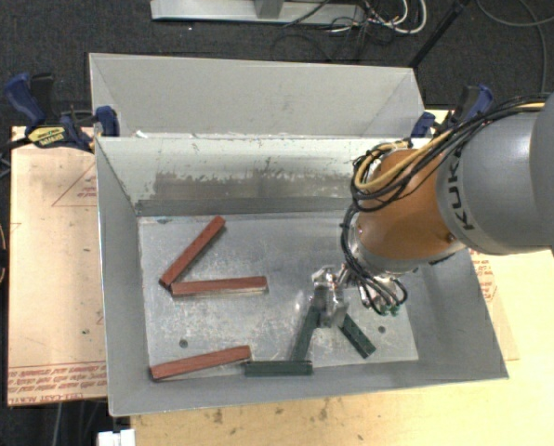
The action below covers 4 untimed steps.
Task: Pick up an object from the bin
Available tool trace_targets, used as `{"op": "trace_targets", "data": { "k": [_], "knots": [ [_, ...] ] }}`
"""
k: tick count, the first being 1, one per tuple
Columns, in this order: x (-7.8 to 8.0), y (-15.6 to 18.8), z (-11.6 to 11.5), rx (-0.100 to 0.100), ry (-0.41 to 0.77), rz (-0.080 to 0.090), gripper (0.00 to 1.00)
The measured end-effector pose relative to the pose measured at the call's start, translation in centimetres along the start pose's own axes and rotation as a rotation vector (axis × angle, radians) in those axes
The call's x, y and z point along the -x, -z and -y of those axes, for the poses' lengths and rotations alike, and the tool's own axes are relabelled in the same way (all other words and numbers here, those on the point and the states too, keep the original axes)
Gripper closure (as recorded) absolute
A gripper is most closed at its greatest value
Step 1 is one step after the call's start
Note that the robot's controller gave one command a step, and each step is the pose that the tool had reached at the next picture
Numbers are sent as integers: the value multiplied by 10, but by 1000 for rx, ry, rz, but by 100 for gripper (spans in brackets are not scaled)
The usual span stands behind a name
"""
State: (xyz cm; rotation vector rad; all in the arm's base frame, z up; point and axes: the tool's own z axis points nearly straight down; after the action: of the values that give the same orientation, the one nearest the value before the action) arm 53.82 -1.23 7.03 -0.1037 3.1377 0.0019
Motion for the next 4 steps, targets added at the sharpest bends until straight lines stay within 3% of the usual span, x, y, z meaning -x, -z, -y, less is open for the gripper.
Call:
{"op": "trace_targets", "data": {
  "k": [1, 2, 3, 4],
  "knots": [
    [0, 0, 0, 0, 0, 1, 0],
    [0, 0, 0, 0, 0, 1, 0],
    [-17, 0, -48, 1, 485, 0, 100],
    [-17, 0, -48, 1, 485, 0, 100]
  ]
}}
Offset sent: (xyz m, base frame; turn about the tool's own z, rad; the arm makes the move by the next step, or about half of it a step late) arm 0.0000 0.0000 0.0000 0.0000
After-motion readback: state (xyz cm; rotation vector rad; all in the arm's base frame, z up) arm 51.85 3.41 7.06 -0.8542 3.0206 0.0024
